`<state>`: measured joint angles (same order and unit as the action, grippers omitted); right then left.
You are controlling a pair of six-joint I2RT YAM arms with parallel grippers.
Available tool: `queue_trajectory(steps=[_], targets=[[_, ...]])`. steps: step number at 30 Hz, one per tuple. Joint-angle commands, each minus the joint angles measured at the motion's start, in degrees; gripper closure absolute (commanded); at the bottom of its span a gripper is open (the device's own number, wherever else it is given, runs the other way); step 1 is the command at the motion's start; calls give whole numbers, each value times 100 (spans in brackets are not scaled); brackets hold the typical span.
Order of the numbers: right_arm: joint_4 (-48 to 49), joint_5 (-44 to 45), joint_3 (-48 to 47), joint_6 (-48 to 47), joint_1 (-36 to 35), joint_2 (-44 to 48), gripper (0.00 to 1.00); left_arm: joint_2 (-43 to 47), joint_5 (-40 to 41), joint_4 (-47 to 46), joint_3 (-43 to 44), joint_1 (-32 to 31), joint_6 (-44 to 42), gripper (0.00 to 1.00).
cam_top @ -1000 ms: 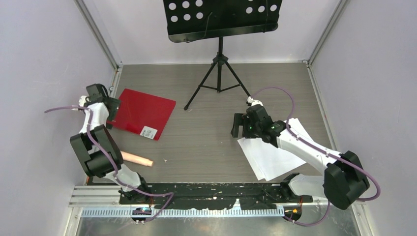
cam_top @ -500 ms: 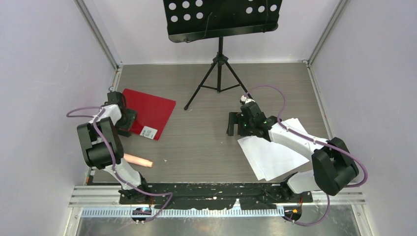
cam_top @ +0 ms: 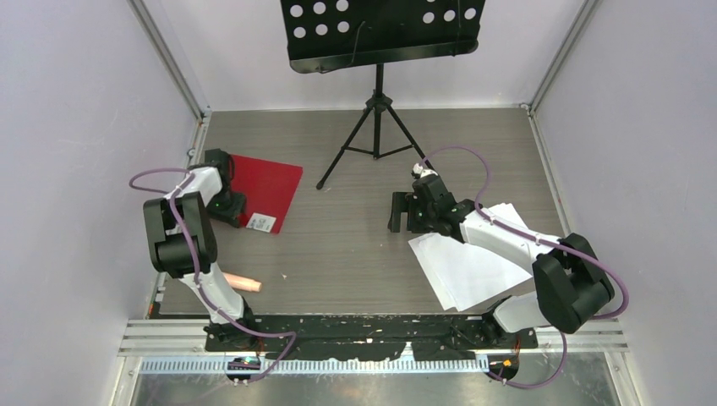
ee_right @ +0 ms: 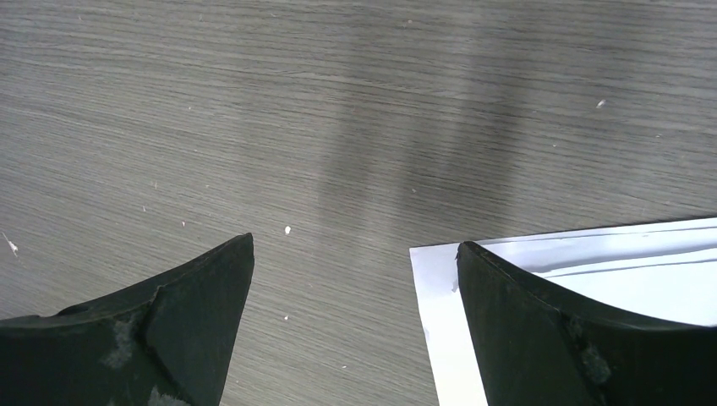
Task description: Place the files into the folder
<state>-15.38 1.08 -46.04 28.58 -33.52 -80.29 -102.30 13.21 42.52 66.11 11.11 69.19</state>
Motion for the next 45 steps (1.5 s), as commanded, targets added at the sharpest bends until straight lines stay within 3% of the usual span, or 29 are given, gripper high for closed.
queue_trajectory(steps=[1, 4, 6, 18, 21, 22, 28, 31, 39, 45], targets=[[190, 23, -1, -7, 14, 133, 5, -113, 146, 207, 101, -176, 133, 67], [192, 26, 9, -23, 12, 144, 5, -134, 198, 276, 82, -324, 73, 81], [192, 17, 25, -27, 12, 152, 5, -112, 227, 340, 58, -435, 27, 99], [295, -279, 86, -19, 18, 246, 5, 489, 420, 590, -126, -1052, -605, 100], [223, -334, -54, -33, 12, 247, 5, 985, 319, 130, -121, -1009, -949, 100], [157, -331, -81, -47, 16, 294, 5, 986, 219, 39, 120, -894, -1112, 98], [112, -367, -154, -78, 13, 463, 5, -408, 85, 466, 3233, -408, -1866, 48], [93, -438, -219, -122, 13, 394, 5, -1242, -83, 87, 4265, -247, -1498, 39], [160, -746, -291, -249, 12, 256, 5, -3280, 94, -1083, 6142, -26, -591, 35], [191, -978, -421, -325, 12, 13, 5, -3949, 557, -1547, 6466, 113, 662, 27]])
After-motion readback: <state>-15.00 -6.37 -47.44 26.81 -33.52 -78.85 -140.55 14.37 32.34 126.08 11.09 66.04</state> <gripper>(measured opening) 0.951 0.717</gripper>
